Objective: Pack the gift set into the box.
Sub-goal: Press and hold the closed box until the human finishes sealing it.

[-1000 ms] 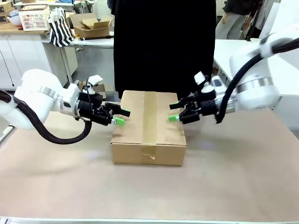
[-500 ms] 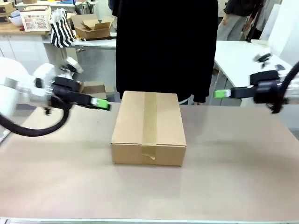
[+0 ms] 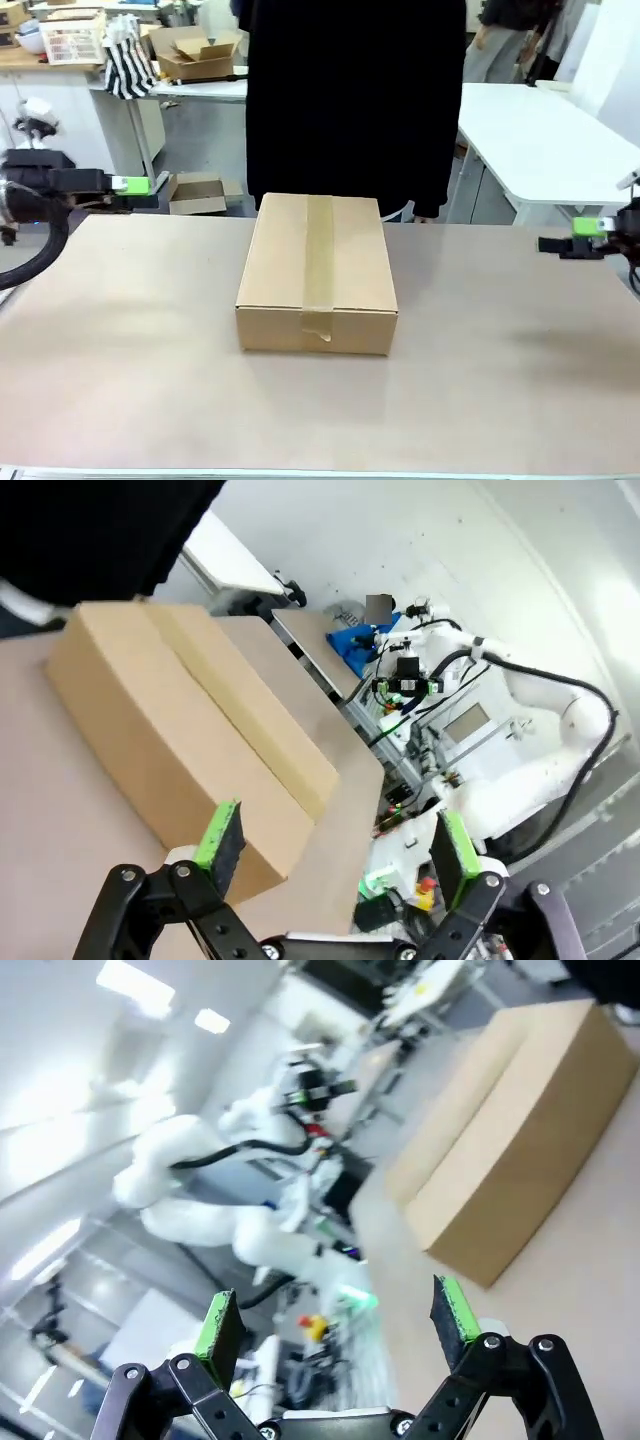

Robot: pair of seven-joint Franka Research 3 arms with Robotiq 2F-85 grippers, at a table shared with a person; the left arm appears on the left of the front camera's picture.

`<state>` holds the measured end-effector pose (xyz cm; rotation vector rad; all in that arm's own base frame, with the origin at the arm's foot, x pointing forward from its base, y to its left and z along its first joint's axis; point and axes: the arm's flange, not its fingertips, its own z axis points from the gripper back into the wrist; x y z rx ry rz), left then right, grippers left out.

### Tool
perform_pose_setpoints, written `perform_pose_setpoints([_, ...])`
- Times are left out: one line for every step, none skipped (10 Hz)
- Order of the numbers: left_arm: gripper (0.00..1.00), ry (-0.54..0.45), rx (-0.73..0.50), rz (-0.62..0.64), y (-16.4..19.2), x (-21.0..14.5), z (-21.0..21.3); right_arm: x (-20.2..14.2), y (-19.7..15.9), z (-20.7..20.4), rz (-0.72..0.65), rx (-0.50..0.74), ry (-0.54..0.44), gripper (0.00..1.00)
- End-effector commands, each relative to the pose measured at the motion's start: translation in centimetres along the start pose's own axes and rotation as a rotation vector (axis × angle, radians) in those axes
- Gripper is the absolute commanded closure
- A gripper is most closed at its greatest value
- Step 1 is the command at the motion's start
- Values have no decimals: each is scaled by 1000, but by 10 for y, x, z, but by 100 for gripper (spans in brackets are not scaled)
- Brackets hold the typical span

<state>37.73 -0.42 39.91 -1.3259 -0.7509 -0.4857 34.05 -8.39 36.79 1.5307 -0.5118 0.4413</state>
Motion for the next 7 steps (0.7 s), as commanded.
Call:
perform_pose_setpoints([0,-130,24,178,-4,-24,24,21,-8,8,102,-184,-5,0])
perform_pose_setpoints([0,0,0,0,0,0,0,0,0,0,0,0,0,0])
perform_pose_setpoints([0,0,0,0,0,0,0,0,0,0,0,0,0,0])
perform_pose_setpoints([0,0,0,0,0,0,0,0,0,0,0,0,0,0])
perform_pose_setpoints([0,0,0,0,0,0,0,0,0,0,0,0,0,0])
perform_pose_setpoints([0,0,0,0,0,0,0,0,0,0,0,0,0,0])
perform_pose_setpoints([0,0,0,0,0,0,0,0,0,0,0,0,0,0])
